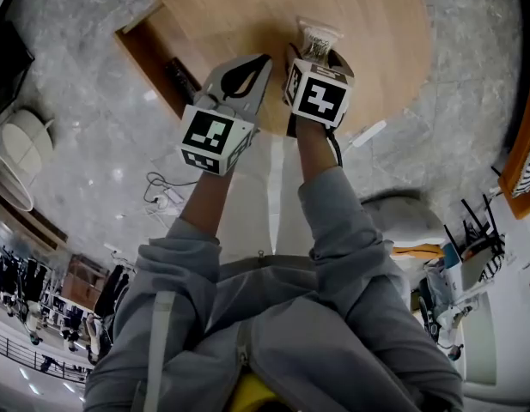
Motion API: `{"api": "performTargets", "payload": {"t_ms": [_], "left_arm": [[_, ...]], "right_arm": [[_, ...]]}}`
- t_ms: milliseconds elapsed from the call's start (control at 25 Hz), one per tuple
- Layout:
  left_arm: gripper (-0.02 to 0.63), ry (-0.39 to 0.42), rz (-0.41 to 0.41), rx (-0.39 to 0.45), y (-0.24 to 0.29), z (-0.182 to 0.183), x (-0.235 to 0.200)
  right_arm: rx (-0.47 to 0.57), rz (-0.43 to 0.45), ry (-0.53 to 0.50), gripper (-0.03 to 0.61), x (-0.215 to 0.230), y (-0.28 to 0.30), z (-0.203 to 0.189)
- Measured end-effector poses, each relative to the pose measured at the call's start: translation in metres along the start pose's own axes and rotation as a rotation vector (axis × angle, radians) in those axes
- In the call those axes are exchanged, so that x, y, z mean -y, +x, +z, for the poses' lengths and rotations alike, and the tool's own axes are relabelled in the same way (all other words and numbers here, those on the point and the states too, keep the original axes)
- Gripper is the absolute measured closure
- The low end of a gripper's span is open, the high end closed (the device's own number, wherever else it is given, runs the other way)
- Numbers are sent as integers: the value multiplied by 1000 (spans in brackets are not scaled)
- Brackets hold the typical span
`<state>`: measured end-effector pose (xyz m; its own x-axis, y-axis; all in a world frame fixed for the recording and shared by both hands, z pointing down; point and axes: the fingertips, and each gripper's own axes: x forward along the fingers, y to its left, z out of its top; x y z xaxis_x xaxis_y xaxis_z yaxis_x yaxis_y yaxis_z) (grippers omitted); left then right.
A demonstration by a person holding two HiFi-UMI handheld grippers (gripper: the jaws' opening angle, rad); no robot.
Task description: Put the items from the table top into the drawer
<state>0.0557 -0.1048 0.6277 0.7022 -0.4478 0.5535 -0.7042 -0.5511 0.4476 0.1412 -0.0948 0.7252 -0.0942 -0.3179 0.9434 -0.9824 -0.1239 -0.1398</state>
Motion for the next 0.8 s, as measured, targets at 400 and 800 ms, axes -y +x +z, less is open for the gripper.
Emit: {"api": "performTargets", "payload": {"t_ms": [400, 800], "left_arm": [[609, -20, 15, 7, -9, -6, -9], [609, -33, 33, 37, -31, -13, -15]], "right_arm": [[-22, -101, -12, 353, 9, 6, -2], [40, -59, -112, 391, -16, -13, 16]]}}
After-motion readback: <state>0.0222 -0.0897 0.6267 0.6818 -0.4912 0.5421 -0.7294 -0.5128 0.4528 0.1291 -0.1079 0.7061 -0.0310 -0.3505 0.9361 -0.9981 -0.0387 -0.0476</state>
